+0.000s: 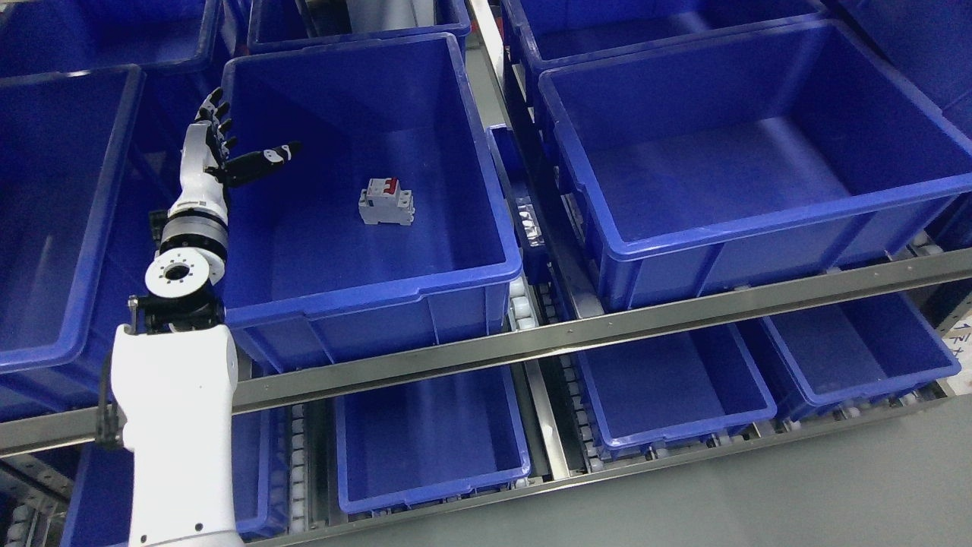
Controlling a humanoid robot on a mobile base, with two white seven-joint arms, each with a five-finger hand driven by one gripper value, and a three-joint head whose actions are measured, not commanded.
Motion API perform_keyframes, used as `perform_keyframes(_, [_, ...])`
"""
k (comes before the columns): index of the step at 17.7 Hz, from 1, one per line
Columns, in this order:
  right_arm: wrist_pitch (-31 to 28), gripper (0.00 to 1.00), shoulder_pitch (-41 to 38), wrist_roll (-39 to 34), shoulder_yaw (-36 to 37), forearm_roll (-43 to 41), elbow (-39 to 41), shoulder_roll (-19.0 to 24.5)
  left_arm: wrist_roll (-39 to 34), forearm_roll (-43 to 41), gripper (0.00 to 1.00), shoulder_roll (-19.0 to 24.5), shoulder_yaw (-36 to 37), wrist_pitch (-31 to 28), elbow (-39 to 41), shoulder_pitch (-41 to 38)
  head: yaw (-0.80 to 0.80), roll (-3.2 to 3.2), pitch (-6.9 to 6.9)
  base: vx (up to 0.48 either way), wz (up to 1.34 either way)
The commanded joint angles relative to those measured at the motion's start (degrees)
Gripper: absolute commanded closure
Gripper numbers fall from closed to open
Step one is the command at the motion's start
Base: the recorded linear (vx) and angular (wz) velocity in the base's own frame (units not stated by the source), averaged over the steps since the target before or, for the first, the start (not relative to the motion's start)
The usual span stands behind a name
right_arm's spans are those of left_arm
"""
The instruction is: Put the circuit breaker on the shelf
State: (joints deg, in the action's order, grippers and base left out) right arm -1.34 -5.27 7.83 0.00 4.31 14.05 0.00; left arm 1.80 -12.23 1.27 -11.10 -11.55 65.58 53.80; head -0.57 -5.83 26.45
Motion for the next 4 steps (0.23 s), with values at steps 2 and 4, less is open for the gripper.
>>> perform_keyframes(2, [-3.14, 0.00, 0.00, -0.01, -1.14, 0.00, 0.01, -1.00, 0.13, 2.38, 0.00, -0.27, 4.84, 2.92, 26.44, -7.93, 0.00, 0.00, 0.00, -0.157, 0.11])
perform_keyframes(4, [-3.14, 0.00, 0.00, -0.01, -1.14, 0.00, 0.01, -1.00, 0.04, 3.08, 0.00, -0.27, 8.18, 3.46, 26.44, -8.01, 0.00, 0.00, 0.00, -0.170, 0.11])
